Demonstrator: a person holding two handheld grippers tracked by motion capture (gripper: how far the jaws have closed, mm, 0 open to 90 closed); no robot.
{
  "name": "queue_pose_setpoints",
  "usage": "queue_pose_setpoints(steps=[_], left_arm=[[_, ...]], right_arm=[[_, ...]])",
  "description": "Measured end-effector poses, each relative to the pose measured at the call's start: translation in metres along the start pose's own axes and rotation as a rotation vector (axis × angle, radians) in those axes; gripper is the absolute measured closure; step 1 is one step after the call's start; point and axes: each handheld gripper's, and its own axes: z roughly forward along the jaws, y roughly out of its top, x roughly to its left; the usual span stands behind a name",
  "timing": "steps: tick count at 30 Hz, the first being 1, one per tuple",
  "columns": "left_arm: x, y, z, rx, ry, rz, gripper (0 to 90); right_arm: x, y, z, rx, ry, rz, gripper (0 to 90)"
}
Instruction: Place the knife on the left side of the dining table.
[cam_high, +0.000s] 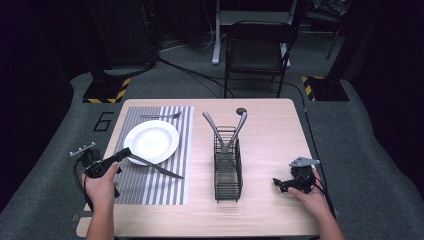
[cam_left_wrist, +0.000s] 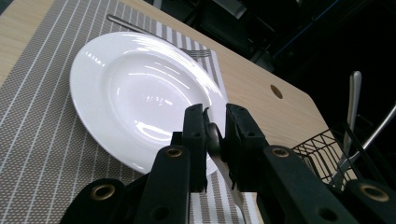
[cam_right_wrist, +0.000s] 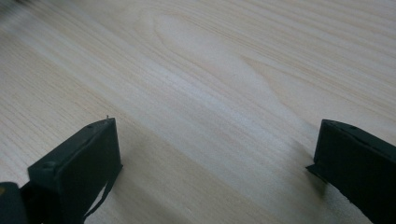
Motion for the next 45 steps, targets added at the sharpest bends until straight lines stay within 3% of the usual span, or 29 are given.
queue_pose_setpoints(steps=[11, 17, 32, 45], left_arm=[[0.019, -0.011, 0.003, -0.028, 0.04, -0.076, 76.8], [0.029, -0.017, 0.004, -0.016, 0.067, -0.102, 75.6], [0.054, -0.03, 0.008, -0.005, 0.082, -0.184, 74.1], [0.071, -0.038, 0.015, 0.03, 0.099, -0.207, 72.3]], right_arm=[[0.0, 0.0, 0.0, 0.0, 0.0, 0.0, 0.0], [0.0, 0.0, 0.0, 0.0, 0.0, 0.0, 0.0], [0.0, 0.0, 0.0, 0.0, 0.0, 0.0, 0.0], [0.0, 0.0, 0.0, 0.0, 0.0, 0.0, 0.0]])
